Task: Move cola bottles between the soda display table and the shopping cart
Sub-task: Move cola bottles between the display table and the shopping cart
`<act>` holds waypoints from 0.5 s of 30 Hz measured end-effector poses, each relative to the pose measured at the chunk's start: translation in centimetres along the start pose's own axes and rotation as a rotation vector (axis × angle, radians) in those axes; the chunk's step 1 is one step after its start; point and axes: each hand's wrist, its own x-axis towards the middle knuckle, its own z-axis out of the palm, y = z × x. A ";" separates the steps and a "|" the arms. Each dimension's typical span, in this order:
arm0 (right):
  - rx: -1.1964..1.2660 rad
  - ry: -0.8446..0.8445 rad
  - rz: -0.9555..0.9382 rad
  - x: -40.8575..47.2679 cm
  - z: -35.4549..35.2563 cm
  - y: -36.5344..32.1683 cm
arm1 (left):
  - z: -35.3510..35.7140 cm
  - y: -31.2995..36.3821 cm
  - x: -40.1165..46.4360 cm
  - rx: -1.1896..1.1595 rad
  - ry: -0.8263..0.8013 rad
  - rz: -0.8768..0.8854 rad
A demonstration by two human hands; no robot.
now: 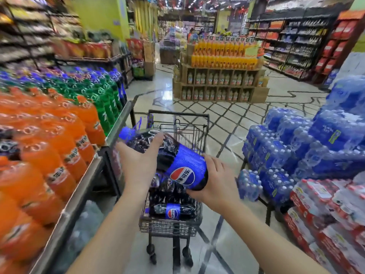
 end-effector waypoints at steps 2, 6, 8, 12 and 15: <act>0.029 0.005 -0.039 -1.1 -0.1 -1.9 | -2.5 0.8 -1.0 0.022 0.061 0.018; 0.149 -0.012 -0.111 -4.0 0.3 -5.9 | -7.7 1.8 -2.9 0.086 0.140 0.020; 0.174 -0.044 -0.147 -5.3 0.9 -8.0 | -10.5 2.1 -4.0 0.113 0.208 0.031; 0.204 -0.092 -0.189 -8.1 1.9 -12.6 | -16.1 2.3 -5.6 0.129 0.294 0.036; 0.241 -0.113 -0.239 -10.6 1.9 -16.5 | -21.0 2.6 -7.4 0.124 0.353 0.056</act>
